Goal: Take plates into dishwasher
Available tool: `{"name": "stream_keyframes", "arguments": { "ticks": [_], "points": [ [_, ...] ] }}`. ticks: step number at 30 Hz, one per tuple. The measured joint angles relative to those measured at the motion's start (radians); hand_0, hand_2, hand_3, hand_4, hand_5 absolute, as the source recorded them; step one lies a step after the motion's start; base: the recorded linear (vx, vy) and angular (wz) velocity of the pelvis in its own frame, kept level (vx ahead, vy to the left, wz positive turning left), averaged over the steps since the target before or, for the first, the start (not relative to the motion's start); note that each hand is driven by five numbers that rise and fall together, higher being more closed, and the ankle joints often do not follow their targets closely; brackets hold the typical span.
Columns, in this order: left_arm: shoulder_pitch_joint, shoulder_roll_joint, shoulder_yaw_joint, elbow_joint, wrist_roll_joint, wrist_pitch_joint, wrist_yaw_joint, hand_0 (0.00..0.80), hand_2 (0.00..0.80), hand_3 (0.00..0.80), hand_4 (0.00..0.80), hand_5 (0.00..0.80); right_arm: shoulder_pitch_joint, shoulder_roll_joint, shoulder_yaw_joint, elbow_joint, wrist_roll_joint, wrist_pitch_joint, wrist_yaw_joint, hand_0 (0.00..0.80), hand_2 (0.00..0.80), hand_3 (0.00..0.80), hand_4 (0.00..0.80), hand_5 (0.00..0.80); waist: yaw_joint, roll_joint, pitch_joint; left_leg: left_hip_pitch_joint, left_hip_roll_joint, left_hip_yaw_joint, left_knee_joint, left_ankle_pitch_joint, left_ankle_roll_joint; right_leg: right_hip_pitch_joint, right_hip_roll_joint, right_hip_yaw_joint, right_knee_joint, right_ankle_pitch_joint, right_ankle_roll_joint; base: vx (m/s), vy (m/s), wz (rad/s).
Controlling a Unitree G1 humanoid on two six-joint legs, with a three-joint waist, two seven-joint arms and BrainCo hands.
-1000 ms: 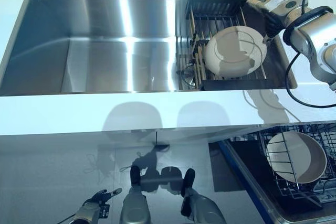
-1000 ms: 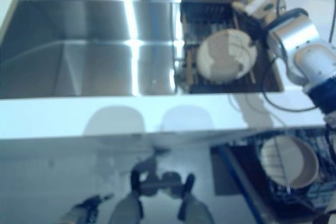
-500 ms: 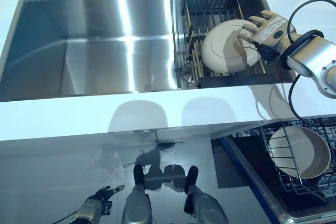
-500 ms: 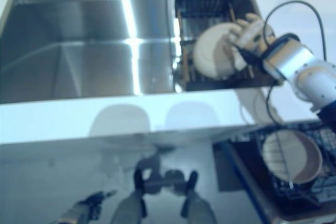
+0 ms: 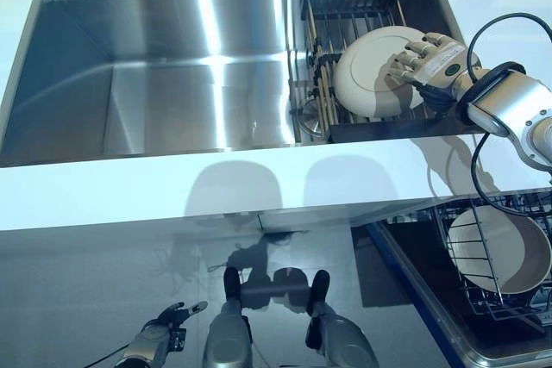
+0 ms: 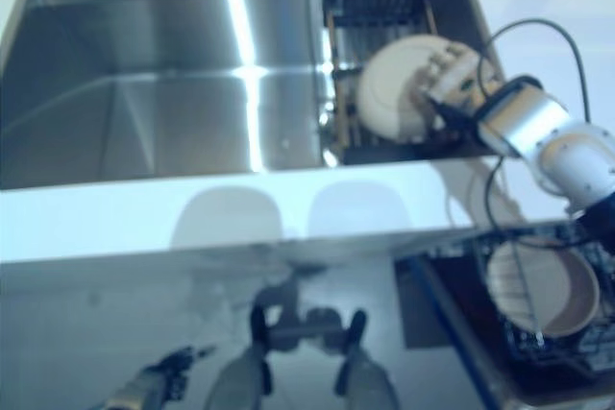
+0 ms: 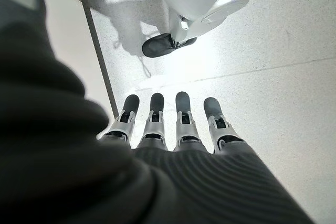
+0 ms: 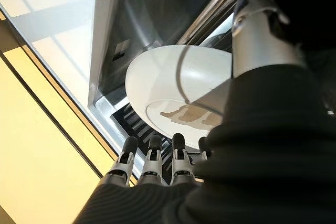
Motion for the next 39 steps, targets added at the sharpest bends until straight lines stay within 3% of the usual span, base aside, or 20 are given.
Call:
{"name": "stream_keyframes", "arguments": {
  "ticks": [14,27,32,39],
  "points": [
    [-0.001,-0.002,0.000,0.007,0.000,0.001,0.000,0.000,0.000,0.000,0.000,0.000,0.001,0.043,0.000,0.003,-0.079,0.001,-0.010,0.000,0.000,0.000,0.000,0.000,0.002,0.000,0.000,0.000,0.000,-0.001,0.000,0.000,0.000,0.001,0.000,-0.001,0.000,0.003,-0.003,0.000,0.000,0.00],
    [-0.004,-0.004,0.000,0.063,-0.001,-0.020,0.000,0.000,0.000,0.000,0.000,0.000,0.035,0.097,0.002,0.027,-0.262,-0.010,-0.098,0.000,0.000,0.000,0.000,0.000,0.005,0.000,0.000,-0.001,0.000,-0.003,0.000,0.000,0.000,0.001,-0.001,-0.003,0.000,0.002,-0.003,0.000,0.000,0.00],
    [-0.005,-0.005,0.000,0.092,-0.019,-0.037,0.000,0.000,0.000,0.000,0.000,0.000,0.070,0.151,-0.001,0.101,-0.374,-0.018,-0.192,0.000,0.000,0.000,0.000,0.000,0.011,0.000,0.000,-0.002,-0.001,-0.005,0.001,0.001,0.001,0.000,-0.001,-0.004,0.000,0.000,0.000,0.000,0.000,0.00],
    [-0.009,-0.006,0.000,0.099,-0.026,-0.059,-0.001,0.000,0.000,0.000,0.000,0.000,0.119,0.203,-0.056,0.180,-0.397,0.042,-0.246,0.000,0.000,0.000,0.000,0.000,0.025,0.001,0.000,-0.004,-0.002,-0.008,0.001,0.001,0.002,0.000,-0.003,-0.007,0.000,0.000,0.001,-0.012,-0.002,0.01]
  ]
}}
